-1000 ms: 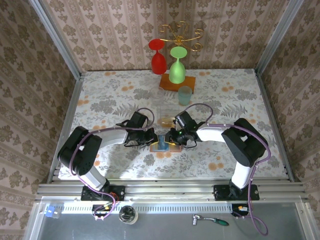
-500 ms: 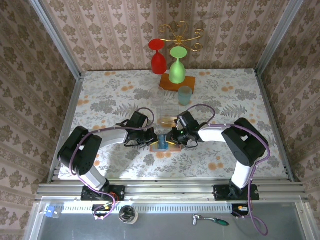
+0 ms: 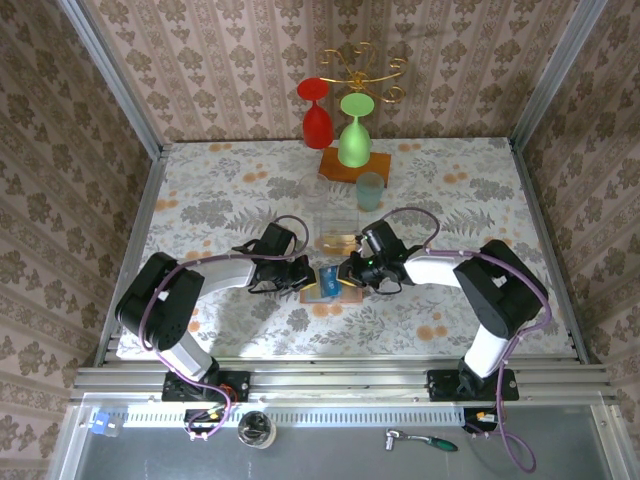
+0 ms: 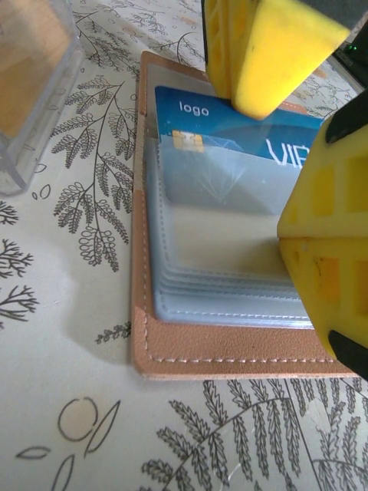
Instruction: Take the credit cards out of the card holder
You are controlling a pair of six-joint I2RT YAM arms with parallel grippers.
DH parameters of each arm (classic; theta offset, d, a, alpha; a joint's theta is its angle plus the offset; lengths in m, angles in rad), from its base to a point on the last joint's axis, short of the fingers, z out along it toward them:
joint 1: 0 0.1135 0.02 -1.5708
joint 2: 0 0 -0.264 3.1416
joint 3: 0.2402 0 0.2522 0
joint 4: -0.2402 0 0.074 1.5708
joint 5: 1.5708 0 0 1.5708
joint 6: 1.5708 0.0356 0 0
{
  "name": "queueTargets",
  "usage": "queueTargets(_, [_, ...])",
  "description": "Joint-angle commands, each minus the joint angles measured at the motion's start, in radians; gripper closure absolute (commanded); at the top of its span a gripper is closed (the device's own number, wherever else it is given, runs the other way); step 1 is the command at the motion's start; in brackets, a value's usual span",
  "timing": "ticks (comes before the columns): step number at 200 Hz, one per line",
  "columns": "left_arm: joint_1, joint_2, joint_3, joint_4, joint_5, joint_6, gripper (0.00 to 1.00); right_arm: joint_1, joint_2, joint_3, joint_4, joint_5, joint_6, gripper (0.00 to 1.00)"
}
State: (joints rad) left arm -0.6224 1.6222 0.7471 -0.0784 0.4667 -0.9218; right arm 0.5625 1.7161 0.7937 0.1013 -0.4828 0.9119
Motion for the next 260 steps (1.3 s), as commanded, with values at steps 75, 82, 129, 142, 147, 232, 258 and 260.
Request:
queueTargets(75, [-0.007, -0.006, 0.008, -0.060, -0.035, 0.009, 0.98, -0.016, -0.107, 0.000, -0.141, 0.039, -0.062, 0.90])
queueTargets(82, [-0.007, -0.014, 0.009, -0.060, -0.034, 0.008, 0.98, -0.016, -0.113, 0.005, -0.153, 0.041, -0.065, 0.90])
queueTargets(129, [-0.005, -0.067, 0.044, -0.097, -0.031, 0.015, 0.97, -0.016, -0.136, 0.041, -0.219, 0.062, -0.106, 0.91])
queueTargets(142, [-0.007, -0.075, 0.049, -0.099, -0.029, 0.017, 0.97, -0.016, -0.136, 0.054, -0.244, 0.071, -0.121, 0.91])
queueTargets(147, [-0.007, -0.078, 0.050, -0.101, -0.028, 0.016, 0.97, -0.016, -0.138, 0.060, -0.253, 0.074, -0.126, 0.92])
queueTargets(232, [0.026, -0.142, 0.020, -0.105, -0.028, 0.016, 0.95, -0.018, -0.120, 0.254, -0.554, 0.165, -0.398, 0.93])
queueTargets(258, [0.045, -0.196, -0.007, -0.122, -0.039, 0.018, 0.95, -0.017, -0.084, 0.350, -0.647, 0.157, -0.539, 0.95])
queueTargets(260, [0.046, -0.201, -0.009, -0.122, -0.039, 0.016, 0.95, -0.016, -0.080, 0.358, -0.660, 0.156, -0.548, 0.95])
